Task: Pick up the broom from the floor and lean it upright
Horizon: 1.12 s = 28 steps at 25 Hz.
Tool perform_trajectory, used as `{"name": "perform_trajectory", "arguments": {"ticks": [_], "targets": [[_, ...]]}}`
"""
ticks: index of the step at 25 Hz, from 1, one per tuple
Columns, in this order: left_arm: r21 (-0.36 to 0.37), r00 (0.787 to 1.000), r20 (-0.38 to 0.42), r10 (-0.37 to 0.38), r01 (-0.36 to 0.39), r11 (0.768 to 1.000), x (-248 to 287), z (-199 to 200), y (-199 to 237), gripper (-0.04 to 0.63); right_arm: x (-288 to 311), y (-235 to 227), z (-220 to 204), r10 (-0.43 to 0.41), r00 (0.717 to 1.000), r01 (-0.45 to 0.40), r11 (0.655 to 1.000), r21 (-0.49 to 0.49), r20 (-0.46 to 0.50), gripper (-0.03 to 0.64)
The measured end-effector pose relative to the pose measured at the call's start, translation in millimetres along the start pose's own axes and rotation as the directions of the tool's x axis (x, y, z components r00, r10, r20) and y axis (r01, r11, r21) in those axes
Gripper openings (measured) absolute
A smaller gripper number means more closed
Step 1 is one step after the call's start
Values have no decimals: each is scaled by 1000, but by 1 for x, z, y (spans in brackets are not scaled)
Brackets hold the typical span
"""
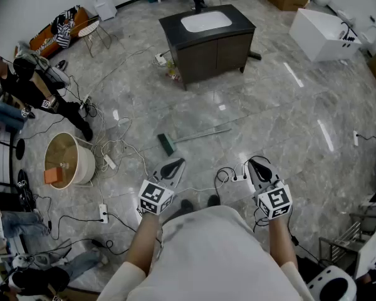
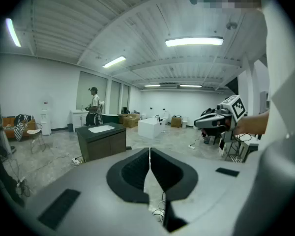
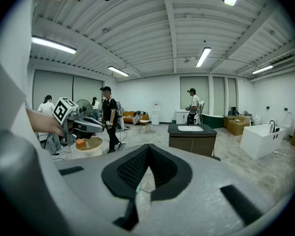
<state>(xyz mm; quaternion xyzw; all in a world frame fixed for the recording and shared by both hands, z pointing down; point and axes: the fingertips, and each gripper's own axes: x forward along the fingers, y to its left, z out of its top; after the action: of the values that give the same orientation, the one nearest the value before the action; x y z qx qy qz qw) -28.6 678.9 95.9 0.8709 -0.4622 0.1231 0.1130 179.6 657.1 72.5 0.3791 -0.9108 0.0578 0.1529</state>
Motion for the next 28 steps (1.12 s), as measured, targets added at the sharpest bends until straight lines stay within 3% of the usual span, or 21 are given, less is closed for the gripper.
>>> {"name": "perform_trajectory", "arguments": {"ticks": [20,28], "targets": [[0,999,-26,26,-26,1000,39,-6,-29,11,-4,-37,-28,58,998,-58,998,18,-31,0],[-14,999,-38,15,-15,1000,62,-8,-19,11,13,-53,-34,52,997,-51,998,25,-55,0]]}}
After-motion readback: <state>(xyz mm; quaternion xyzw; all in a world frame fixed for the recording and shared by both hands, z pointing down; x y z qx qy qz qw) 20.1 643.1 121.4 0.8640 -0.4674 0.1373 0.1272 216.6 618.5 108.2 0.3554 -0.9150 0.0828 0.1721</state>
